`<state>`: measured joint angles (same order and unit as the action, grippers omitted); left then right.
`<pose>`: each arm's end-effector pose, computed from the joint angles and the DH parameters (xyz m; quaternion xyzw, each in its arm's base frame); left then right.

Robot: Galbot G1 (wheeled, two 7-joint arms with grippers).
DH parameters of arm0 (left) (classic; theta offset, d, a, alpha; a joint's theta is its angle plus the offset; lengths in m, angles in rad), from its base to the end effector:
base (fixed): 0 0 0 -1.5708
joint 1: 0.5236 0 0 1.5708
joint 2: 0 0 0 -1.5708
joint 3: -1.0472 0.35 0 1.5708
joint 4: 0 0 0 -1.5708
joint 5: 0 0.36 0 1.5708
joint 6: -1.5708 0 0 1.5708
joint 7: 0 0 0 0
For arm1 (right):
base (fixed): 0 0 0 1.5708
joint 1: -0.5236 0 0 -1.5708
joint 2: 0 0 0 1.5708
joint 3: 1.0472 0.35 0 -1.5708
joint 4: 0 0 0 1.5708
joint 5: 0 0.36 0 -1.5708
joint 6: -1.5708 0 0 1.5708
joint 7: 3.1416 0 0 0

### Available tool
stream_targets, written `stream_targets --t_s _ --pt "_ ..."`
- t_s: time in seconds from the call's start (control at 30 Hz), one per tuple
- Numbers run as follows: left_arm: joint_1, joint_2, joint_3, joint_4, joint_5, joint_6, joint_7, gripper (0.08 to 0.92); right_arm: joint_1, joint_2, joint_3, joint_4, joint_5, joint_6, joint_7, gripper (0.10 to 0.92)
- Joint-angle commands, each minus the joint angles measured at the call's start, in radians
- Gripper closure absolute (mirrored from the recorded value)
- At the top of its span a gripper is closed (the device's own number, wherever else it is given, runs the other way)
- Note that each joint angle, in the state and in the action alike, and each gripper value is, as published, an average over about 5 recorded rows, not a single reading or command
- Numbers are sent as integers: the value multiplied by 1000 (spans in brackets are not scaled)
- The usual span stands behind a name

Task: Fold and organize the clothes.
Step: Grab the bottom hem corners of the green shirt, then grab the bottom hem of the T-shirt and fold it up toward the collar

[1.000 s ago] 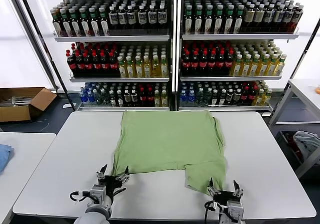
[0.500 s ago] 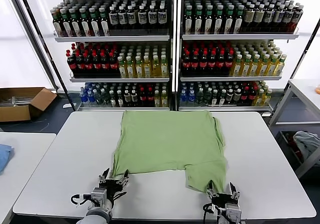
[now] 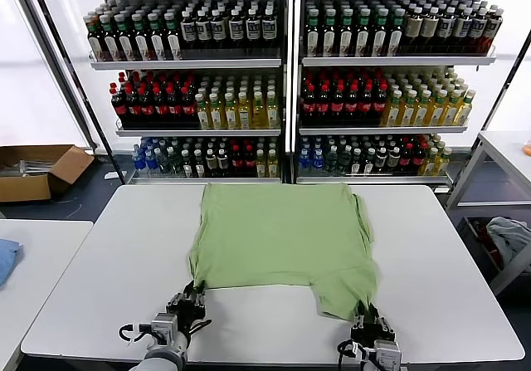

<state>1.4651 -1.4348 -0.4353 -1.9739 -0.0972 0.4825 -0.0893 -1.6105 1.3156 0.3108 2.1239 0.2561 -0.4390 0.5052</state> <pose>0.2159 -0.0006 -0.3265 -0.0227 -0.9675 -0.0235 0.2508 0.1613 0.0220 -0.3053 -0.0780 -0.9638 0.0244 0.2538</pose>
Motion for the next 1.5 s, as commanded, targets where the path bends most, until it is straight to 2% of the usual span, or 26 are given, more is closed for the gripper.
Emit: stream_targets --t_s 0.03,0.27,0.53,0.97,1.5 --pt "6 -8 4 -3 -4 -35 17 902 -2 0 1 13 1 29 -11 912" --pt "0 -19 6 -34 -42 -147 29 917 4 3 4 45 -5 140 -55 920" --pt "-39 -28 9 -53 -114 -288 5 917 79 1 39 62 1 183 -93 920" --pt "-207 -23 14 60 -159 -300 -32 917 370 21 53 -98 -7 182 -98 920" --pt "-401 -2 41 315 -190 -276 -57 917 636 0 15 -368 -6 136 -121 920"
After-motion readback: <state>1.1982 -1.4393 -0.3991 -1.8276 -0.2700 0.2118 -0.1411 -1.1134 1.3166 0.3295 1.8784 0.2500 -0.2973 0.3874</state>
